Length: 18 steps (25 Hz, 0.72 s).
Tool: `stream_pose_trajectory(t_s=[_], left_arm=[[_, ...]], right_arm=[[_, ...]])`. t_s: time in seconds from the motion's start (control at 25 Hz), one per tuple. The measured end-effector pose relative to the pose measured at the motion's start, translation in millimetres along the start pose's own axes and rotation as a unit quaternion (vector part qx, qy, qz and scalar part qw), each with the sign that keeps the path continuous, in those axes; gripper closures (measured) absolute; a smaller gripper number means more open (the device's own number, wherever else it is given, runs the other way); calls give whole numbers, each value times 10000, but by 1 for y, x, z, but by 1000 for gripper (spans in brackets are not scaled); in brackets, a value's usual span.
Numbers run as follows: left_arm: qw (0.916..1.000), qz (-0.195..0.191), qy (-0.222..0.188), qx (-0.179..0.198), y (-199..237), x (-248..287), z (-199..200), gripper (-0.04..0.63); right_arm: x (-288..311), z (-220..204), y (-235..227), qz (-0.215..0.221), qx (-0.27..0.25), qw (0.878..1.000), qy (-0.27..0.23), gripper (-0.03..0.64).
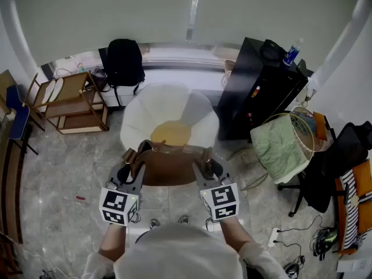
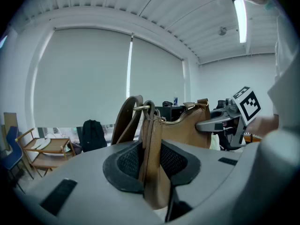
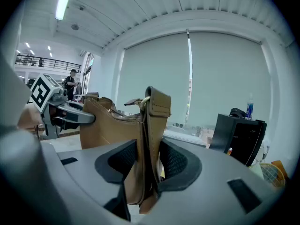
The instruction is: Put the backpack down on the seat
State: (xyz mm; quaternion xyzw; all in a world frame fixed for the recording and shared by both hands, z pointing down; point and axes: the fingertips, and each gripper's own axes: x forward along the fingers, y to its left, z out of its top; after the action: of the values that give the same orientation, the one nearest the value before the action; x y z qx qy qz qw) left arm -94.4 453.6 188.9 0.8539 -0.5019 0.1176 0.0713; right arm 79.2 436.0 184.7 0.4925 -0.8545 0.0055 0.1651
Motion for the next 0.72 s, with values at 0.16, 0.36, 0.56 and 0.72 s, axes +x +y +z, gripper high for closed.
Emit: stream_pose_trajectory(t_s=[0.16, 0.36, 0.56, 0.72], left_arm=[[10000, 10, 16, -9, -2, -1, -1, 486], [10000, 59, 37, -28, -3, -3, 0, 486], [9998, 125, 113, -76, -18, -3, -6, 486], [9992, 225, 254, -193, -34, 2, -17, 486]], right_arm=[[-2, -1, 1, 38, 77, 10000, -2, 442], [-5, -4, 2, 164, 286, 9995, -37, 440], [-12, -15, -6, 269, 366, 9990, -17, 440], [-17, -31, -15, 418, 415, 9982, 77, 440]])
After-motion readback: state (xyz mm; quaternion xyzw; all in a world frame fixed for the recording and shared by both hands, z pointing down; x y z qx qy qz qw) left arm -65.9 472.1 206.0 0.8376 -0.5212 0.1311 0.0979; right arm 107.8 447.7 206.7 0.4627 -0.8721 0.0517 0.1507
